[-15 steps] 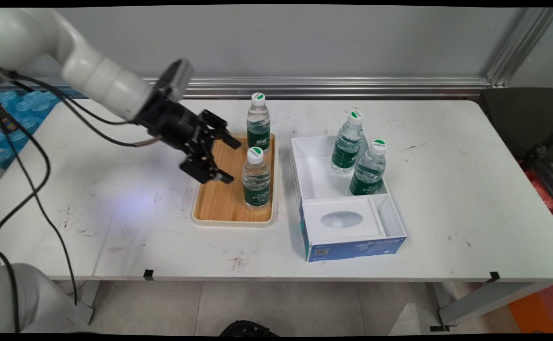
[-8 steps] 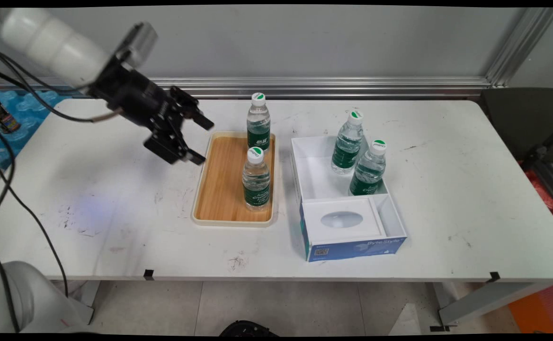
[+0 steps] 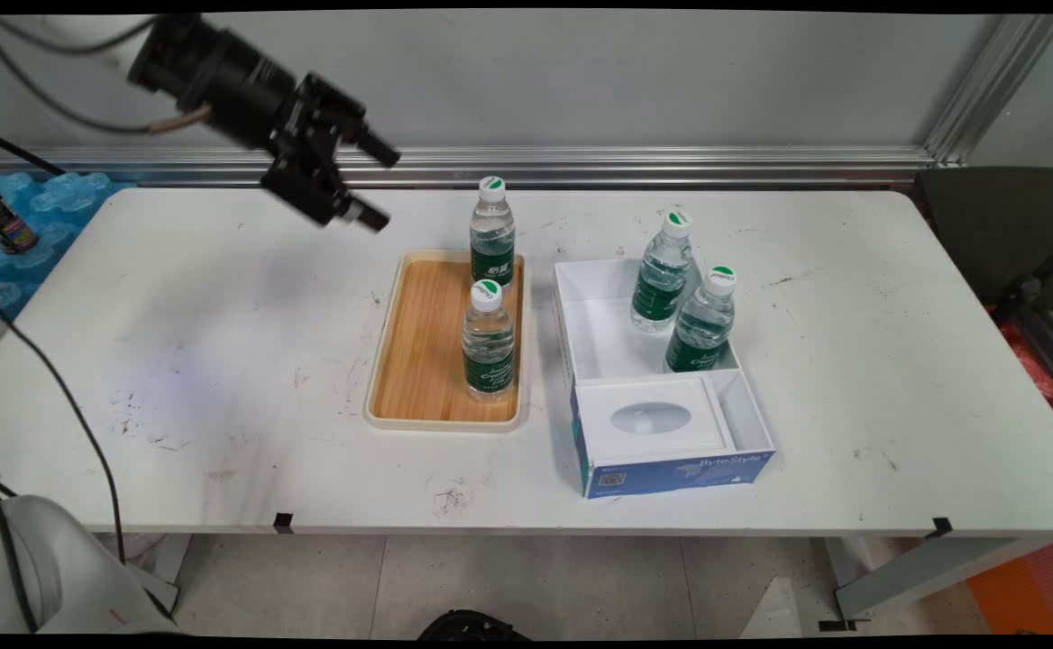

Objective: Pick up the green bottle from the white box

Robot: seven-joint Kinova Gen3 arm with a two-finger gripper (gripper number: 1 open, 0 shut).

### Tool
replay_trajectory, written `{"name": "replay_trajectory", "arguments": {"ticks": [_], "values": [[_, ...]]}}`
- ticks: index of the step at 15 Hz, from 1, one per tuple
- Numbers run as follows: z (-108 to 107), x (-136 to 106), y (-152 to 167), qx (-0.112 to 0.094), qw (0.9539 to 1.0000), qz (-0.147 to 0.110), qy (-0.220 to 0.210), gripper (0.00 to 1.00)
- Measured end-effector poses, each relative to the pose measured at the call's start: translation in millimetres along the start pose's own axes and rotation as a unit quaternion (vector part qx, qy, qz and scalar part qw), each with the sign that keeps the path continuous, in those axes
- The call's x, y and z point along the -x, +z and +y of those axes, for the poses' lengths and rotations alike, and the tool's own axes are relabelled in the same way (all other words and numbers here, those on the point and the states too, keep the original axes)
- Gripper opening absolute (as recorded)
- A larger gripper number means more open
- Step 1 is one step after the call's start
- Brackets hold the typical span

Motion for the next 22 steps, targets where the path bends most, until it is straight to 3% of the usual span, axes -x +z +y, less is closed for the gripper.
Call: {"name": "replay_trajectory", "arguments": {"ticks": [5,10,22], "values": [[-23,-41,29,-0.005,0.9997,0.024,0.004,1.00],[-46,-78,94,0.001,0.9994,0.033,0.008,1.00],[-64,-107,262,0.007,0.9994,0.012,-0.031,1.00]]}}
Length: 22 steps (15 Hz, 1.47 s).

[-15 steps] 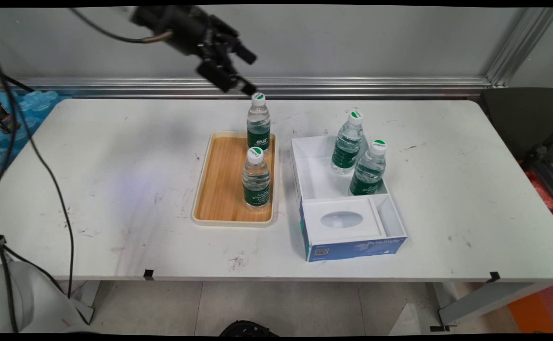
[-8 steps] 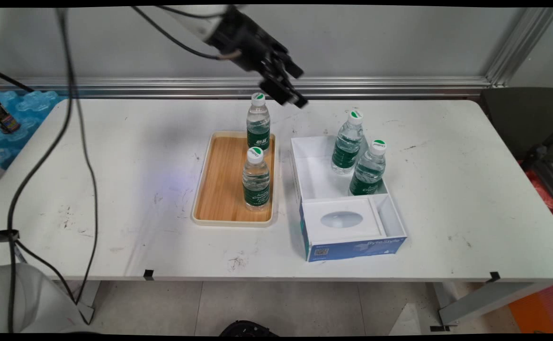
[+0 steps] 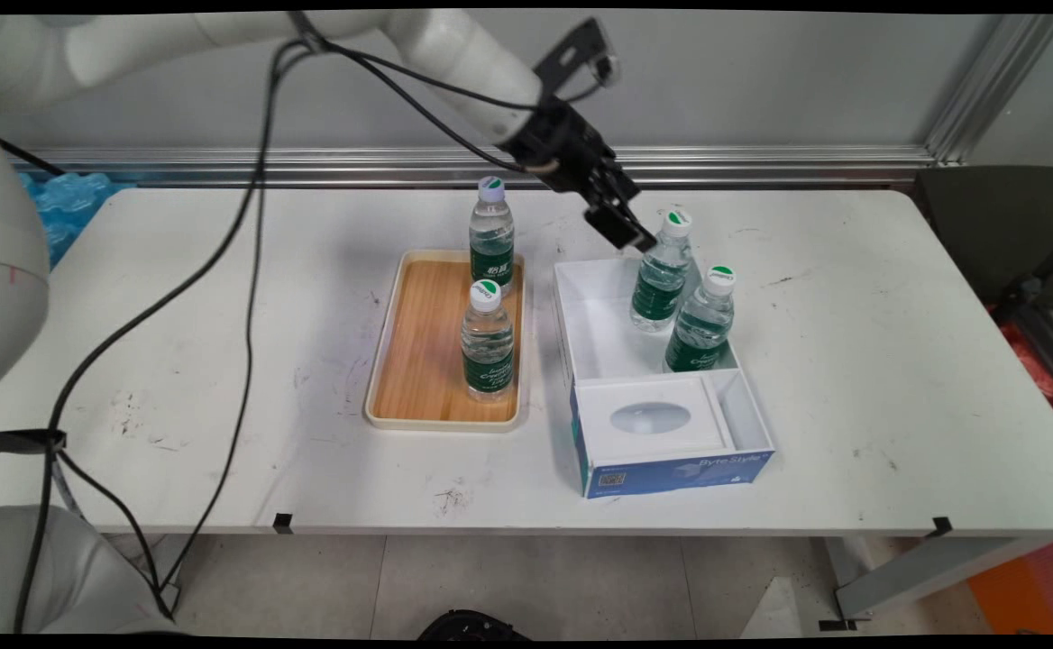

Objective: Pick up the green bottle from the white box, then place the picked object on the tray

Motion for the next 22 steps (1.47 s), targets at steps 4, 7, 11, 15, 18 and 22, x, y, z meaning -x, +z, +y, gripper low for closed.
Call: {"name": "replay_trajectory", "arguments": {"ticks": [4,7,11,15,18,22], "values": [[-2,-3,41,-0.004,0.9999,-0.006,-0.014,1.00],[-4,-4,64,-0.007,0.9997,-0.011,-0.022,1.00],[-5,-5,87,-0.009,0.9992,-0.016,-0.034,1.00],[-5,-5,97,-0.008,0.9990,-0.018,-0.041,0.00],[-4,-7,99,-0.007,0.9989,-0.018,-0.042,0.00],[-3,-10,91,-0.008,0.9990,-0.015,-0.040,0.00]]}}
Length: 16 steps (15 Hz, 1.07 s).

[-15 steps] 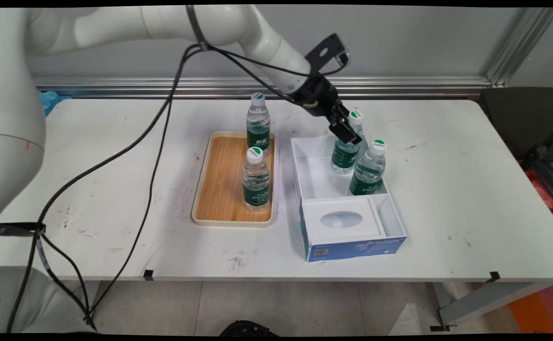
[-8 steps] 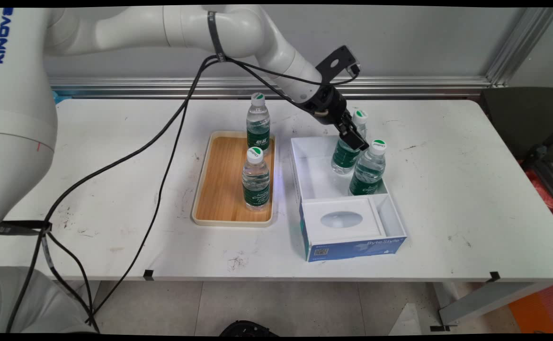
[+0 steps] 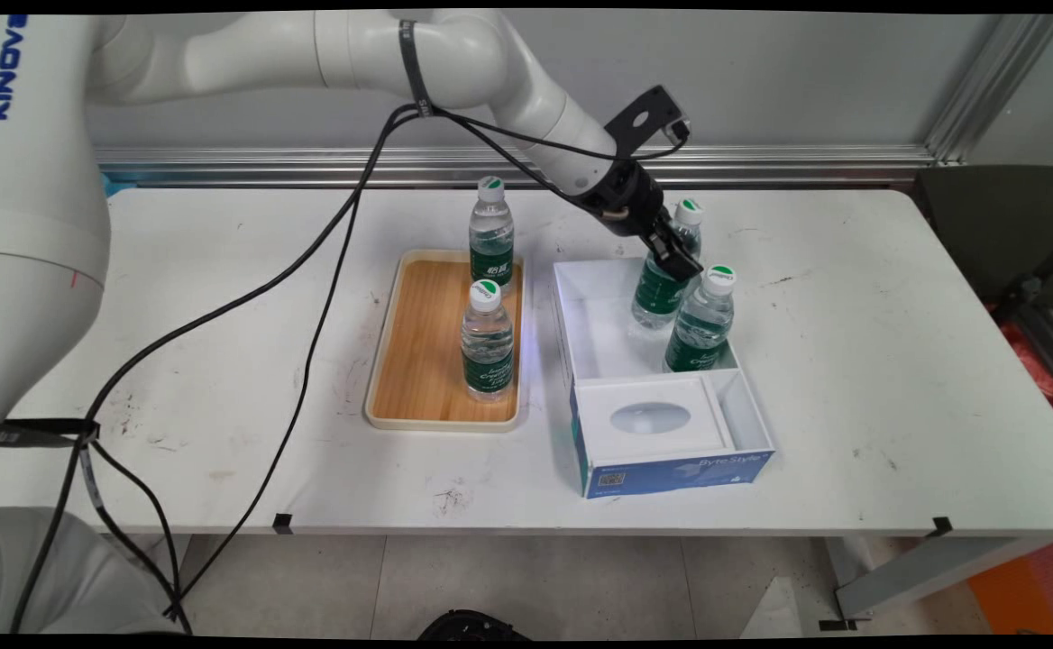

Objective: Place the picked object on the tray

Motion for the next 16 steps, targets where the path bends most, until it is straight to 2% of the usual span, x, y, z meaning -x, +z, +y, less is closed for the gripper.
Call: {"name": "replay_trajectory", "arguments": {"ticks": [5,9,16], "values": [[5,-7,-27,-0.004,0.9999,0.013,0.007,0.00],[11,-18,-64,-0.010,0.9993,0.030,0.017,0.00],[20,-35,-156,-0.037,0.9967,0.061,0.038,0.00]]}}
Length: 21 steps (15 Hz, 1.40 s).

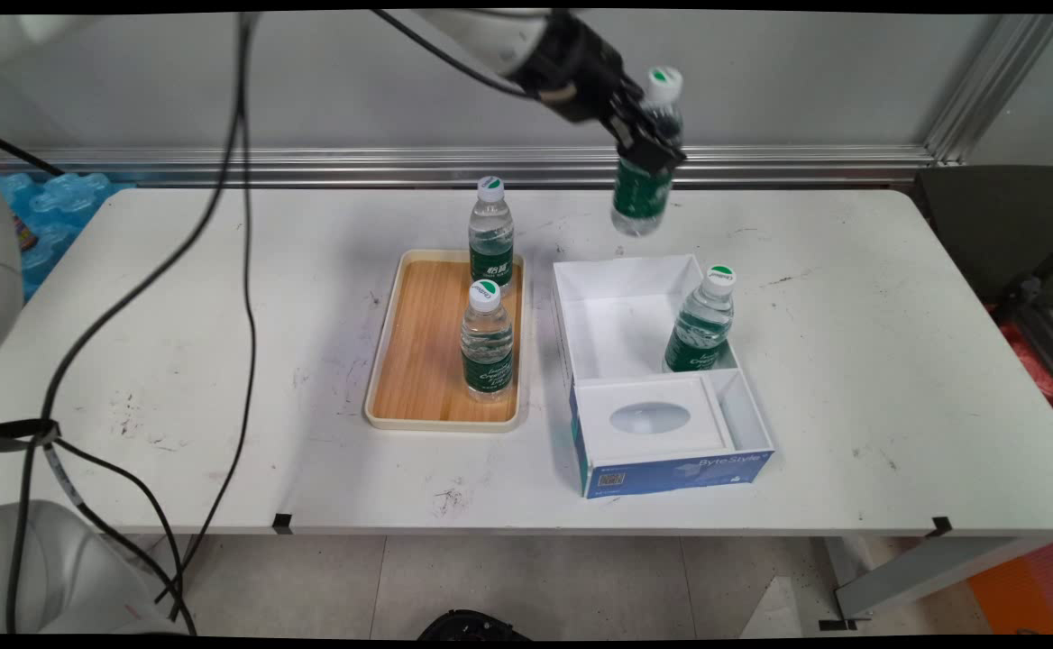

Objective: Place the picked object on the tray

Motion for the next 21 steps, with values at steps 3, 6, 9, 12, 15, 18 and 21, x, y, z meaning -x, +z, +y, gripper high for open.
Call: {"name": "replay_trajectory", "arguments": {"ticks": [3,6,9,12,15,18,21], "values": [[0,-2,-40,-0.011,0.9999,0.006,0.003,0.00],[-1,8,-88,-0.023,0.9997,0.005,0.000,0.00],[-4,30,-133,-0.029,0.9996,-0.002,-0.006,0.00],[-7,58,-173,-0.030,0.9994,-0.012,-0.015,0.00],[-8,82,-197,-0.028,0.9991,-0.024,-0.020,0.00],[-9,115,-218,-0.027,0.9986,-0.038,-0.025,0.00],[-12,144,-224,-0.028,0.9981,-0.047,-0.027,0.00]]}}
